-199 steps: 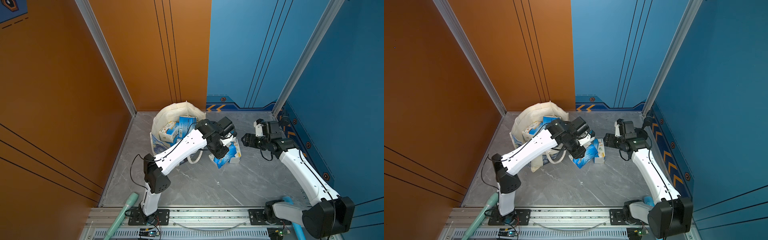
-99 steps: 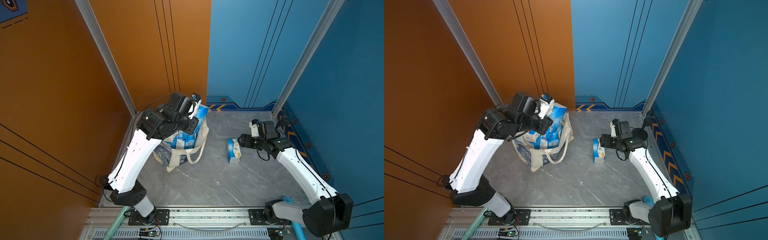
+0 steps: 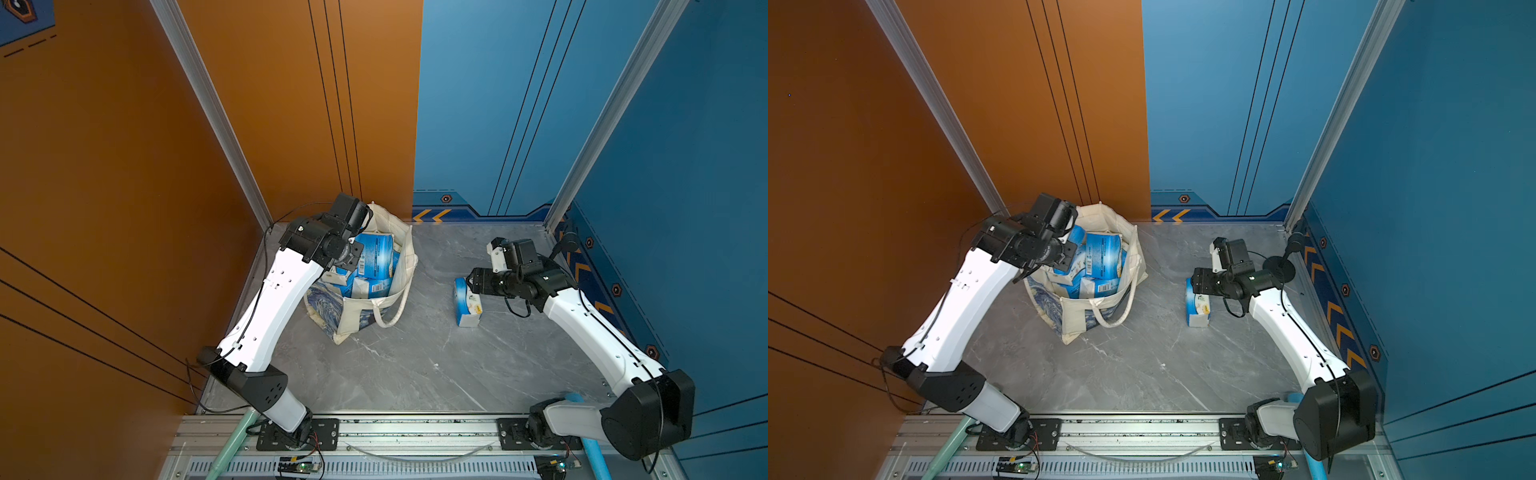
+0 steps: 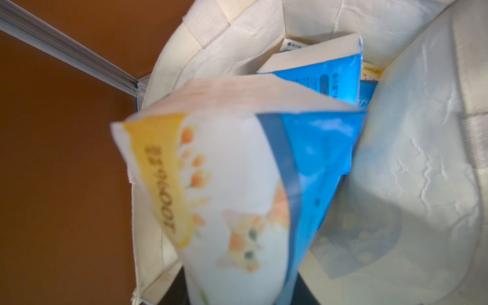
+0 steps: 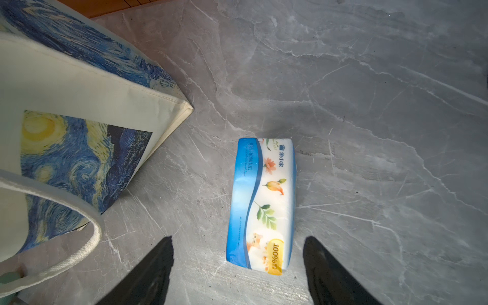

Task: Put tissues into the canvas bag
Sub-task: Place the pack of facial tissues in the canvas bag.

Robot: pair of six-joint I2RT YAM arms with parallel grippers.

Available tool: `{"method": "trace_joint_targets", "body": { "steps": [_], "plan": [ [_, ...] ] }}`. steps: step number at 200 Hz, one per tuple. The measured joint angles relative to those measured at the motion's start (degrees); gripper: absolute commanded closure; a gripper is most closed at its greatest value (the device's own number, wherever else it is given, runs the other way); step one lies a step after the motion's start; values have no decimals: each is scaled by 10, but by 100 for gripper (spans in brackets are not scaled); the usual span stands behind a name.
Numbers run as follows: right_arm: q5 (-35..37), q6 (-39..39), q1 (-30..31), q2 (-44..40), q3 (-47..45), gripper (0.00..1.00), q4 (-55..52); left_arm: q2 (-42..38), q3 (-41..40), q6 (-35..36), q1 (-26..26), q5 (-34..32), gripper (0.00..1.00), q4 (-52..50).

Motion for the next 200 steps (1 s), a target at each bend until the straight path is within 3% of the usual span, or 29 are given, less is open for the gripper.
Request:
{"method": "trace_joint_targets", "body": {
  "steps": [49, 104, 156, 200],
  "plan": [
    [5, 0, 4, 1, 5, 20, 0, 71, 9, 10, 9, -6, 64, 0],
    [11, 0, 9, 17, 6, 20, 0, 82, 13, 9, 14, -18, 64, -11],
    [11, 0, 18, 34, 12, 20, -1, 74, 12, 25, 29, 76, 65, -24],
    [11, 0, 25, 37, 13, 20, 0, 45, 12, 40, 64, 167, 55, -28]
  ]
}}
